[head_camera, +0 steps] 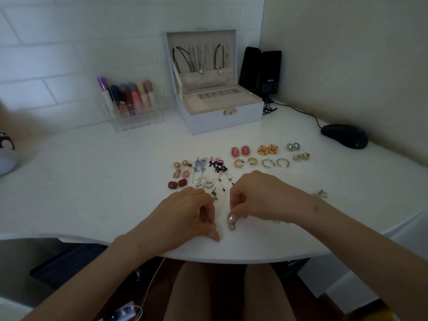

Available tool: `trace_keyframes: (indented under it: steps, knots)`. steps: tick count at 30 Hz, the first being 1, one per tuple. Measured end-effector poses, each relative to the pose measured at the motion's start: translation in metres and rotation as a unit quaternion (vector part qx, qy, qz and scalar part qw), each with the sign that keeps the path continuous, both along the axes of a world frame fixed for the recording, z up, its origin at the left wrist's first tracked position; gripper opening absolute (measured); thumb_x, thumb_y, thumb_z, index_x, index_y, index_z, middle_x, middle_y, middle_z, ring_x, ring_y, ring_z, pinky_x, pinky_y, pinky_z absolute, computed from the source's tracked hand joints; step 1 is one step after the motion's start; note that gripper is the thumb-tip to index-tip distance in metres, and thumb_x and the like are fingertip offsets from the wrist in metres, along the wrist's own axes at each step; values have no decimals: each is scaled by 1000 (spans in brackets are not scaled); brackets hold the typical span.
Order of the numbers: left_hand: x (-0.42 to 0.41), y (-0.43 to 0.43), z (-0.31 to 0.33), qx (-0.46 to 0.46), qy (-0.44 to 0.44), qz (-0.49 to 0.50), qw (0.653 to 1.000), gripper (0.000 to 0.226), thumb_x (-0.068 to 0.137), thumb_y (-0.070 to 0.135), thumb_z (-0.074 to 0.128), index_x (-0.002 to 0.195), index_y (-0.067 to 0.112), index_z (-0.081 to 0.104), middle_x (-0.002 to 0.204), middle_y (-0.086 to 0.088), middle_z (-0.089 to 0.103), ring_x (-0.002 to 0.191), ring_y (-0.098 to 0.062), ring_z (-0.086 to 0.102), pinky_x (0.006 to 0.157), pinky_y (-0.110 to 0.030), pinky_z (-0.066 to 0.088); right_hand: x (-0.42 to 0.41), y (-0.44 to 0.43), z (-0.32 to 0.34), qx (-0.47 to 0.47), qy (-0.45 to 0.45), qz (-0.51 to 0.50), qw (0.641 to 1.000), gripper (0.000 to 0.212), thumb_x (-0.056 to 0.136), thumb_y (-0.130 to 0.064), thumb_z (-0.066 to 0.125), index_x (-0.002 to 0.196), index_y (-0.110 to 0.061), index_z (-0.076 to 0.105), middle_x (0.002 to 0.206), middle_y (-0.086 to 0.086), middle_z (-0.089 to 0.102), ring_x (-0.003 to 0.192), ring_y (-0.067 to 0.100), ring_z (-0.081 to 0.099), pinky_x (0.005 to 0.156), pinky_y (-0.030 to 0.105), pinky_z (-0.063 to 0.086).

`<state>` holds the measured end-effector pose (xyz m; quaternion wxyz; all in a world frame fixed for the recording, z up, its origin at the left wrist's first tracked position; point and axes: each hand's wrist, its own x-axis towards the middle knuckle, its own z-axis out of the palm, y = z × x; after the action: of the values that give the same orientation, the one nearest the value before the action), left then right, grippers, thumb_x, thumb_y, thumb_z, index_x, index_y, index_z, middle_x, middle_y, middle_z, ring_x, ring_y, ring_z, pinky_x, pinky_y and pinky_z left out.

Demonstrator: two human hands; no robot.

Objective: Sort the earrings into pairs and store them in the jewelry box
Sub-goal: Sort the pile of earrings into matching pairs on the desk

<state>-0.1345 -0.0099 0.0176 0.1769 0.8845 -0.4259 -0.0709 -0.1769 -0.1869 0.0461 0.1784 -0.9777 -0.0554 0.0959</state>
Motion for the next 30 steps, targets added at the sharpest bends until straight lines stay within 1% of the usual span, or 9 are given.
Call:
trace_keyframes:
  steps: [3, 8, 11, 13, 16, 19, 21, 25, 30]
  knots:
    - [-1, -1, 1, -1, 7, 2, 1000, 30, 69, 45, 73, 69, 40, 43, 76, 20, 46, 76, 5, 42, 66, -9, 33, 0, 4, -2, -21, -14, -1, 1000, 18, 75, -34, 74, 82, -18, 71, 67, -9, 62, 66, 7, 58, 61, 21, 45]
    - [-3, -4, 0, -16, 17, 9, 1000, 30, 71, 40, 73, 68, 40, 43, 76, 19, 47, 80, 11, 42, 66, -7, 33, -4, 6, 0, -27, -19, 12, 999, 10, 80, -26, 70, 84, -17, 71, 73, -8, 63, 65, 7, 56, 57, 17, 41]
    - [-5, -8, -1, -48, 40, 13, 998, 31, 69, 36, 76, 67, 38, 45, 75, 17, 51, 79, 5, 45, 65, -10, 36, -7, 5, 1, -20, -15, 25, 999, 12, 78, -29, 70, 83, -18, 71, 70, -11, 59, 66, 6, 55, 55, 16, 39]
    - [-7, -10, -1, -67, 54, 18, 996, 29, 68, 32, 77, 68, 36, 48, 73, 15, 53, 77, -2, 48, 63, -12, 37, -9, 1, 3, 3, -9, 18, 1000, 9, 78, -28, 71, 81, -19, 70, 71, -11, 61, 70, 9, 59, 56, 17, 41]
    - [-11, -15, 3, -98, 78, 16, 992, 24, 69, 26, 78, 70, 30, 54, 70, 13, 58, 73, -3, 52, 61, -12, 38, -15, -10, 9, 86, -5, -11, 996, 5, 80, -22, 69, 75, -21, 68, 66, -11, 64, 59, 7, 58, 54, 21, 48]
    - [-17, -21, 6, -133, 108, 10, 985, 25, 67, 22, 80, 68, 26, 55, 65, 13, 60, 65, 3, 52, 58, -8, 37, -25, -27, 16, 138, -29, -32, 990, 6, 78, -22, 72, 73, -21, 68, 59, -13, 61, 50, -5, 52, 49, 8, 39]
    - [-20, -27, 7, -151, 122, 7, 981, 24, 67, 23, 80, 70, 26, 57, 62, 14, 61, 61, 1, 52, 57, -11, 38, -33, -40, 20, 167, -42, -47, 984, 6, 77, -22, 73, 72, -19, 69, 55, -15, 60, 50, -7, 52, 48, 5, 37]
    - [-22, -41, 5, -168, 140, -8, 976, 15, 70, 21, 78, 73, 24, 63, 62, 11, 64, 61, -2, 55, 60, -15, 42, -49, -65, 20, 186, -48, -73, 979, 6, 76, -17, 73, 72, -19, 68, 55, -17, 63, 51, -7, 55, 51, 4, 39]
    - [-28, -65, 4, -183, 160, -34, 969, 7, 77, 14, 72, 76, 18, 66, 68, 6, 68, 62, 0, 60, 62, -10, 43, -66, -89, 15, 192, -45, -101, 975, 6, 77, -15, 72, 73, -17, 68, 55, -17, 64, 50, -4, 55, 51, 5, 39]
